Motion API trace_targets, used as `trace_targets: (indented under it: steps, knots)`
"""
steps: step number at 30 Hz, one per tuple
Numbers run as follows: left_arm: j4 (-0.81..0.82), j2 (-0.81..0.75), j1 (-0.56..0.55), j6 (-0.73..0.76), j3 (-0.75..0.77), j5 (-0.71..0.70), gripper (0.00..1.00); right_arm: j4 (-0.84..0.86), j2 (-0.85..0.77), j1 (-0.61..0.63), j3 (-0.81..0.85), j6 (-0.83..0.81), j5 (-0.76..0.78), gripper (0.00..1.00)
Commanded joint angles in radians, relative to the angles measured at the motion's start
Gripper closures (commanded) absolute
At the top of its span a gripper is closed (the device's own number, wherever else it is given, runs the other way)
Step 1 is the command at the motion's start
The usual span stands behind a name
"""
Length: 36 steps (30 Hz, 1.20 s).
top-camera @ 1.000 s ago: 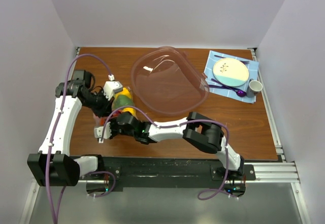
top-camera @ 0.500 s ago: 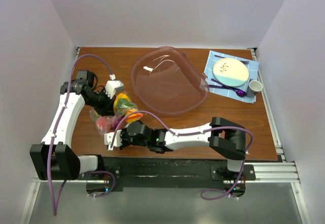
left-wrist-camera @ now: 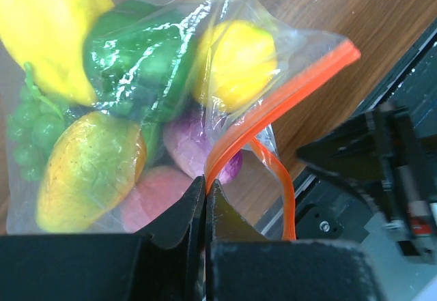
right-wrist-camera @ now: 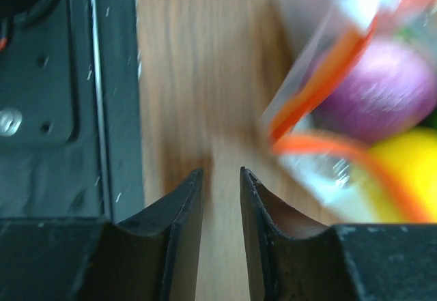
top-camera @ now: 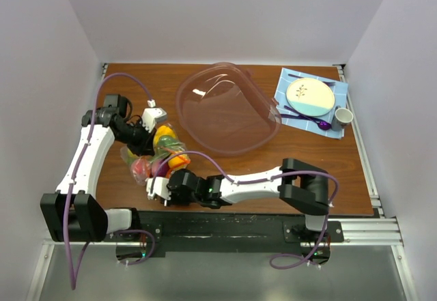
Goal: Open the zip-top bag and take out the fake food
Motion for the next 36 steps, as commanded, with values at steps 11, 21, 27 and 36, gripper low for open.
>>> trace_targets:
  steps: [11, 21, 27, 36]
  knots:
    - [-0.009, -0.08, 0.003, 0.034, 0.015, 0.035, 1.0, -0.17, -0.163, -0.051, 0.161, 0.191, 0.179, 1.0]
    - [-0.026, -0.107, 0.003, 0.039, 0.02, 0.035, 1.0, 0.062, -0.031, -0.051, 0.171, 0.173, 0.287, 0.79]
    - [-0.042, -0.102, 0.003, 0.042, 0.036, 0.052, 1.0, 0.232, 0.021, -0.051, 0.14, 0.205, 0.385, 0.19]
    - [-0.057, -0.079, -0.022, 0.034, 0.056, 0.089, 0.83, 0.404, 0.128, -0.049, 0.138, 0.283, 0.451, 0.01]
